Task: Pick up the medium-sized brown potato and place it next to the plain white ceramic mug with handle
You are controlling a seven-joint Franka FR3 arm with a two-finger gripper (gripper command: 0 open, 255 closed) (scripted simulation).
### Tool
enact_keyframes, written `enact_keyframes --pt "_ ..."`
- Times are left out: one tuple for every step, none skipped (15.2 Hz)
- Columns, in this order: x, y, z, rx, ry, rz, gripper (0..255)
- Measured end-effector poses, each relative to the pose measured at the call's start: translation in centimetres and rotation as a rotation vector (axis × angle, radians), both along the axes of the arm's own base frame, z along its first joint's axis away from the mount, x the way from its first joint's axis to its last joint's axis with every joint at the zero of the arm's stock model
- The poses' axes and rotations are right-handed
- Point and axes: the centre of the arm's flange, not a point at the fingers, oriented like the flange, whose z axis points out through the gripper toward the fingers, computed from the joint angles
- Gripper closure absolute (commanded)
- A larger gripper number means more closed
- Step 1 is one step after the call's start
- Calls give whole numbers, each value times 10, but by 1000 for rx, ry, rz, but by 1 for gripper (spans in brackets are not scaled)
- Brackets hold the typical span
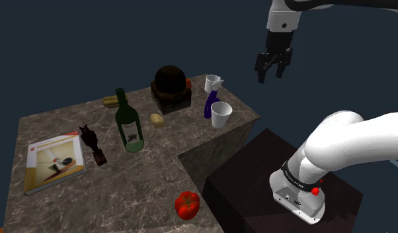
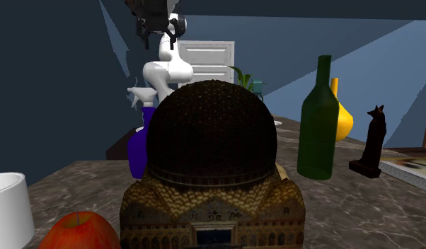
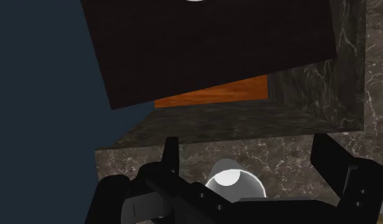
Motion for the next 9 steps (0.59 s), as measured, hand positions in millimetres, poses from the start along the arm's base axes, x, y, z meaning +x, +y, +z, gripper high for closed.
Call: enact_keyframes --pt "0 0 0 0 0 0 0" --pt "4 2 -4 0 0 0 0" --pt "9 6 -8 -1 -1 -1 0" --pt "18 12 -16 -2 -1 -1 0" --pt "27 18 -22 -2 -2 -2 0" --pt "33 25 -29 -3 -4 -3 0" --pt "42 30 -38 -4 -5 -3 0" --pt "50 36 -42 -4 -6 -4 0" --pt "59 44 -51 -5 -7 -5 0"
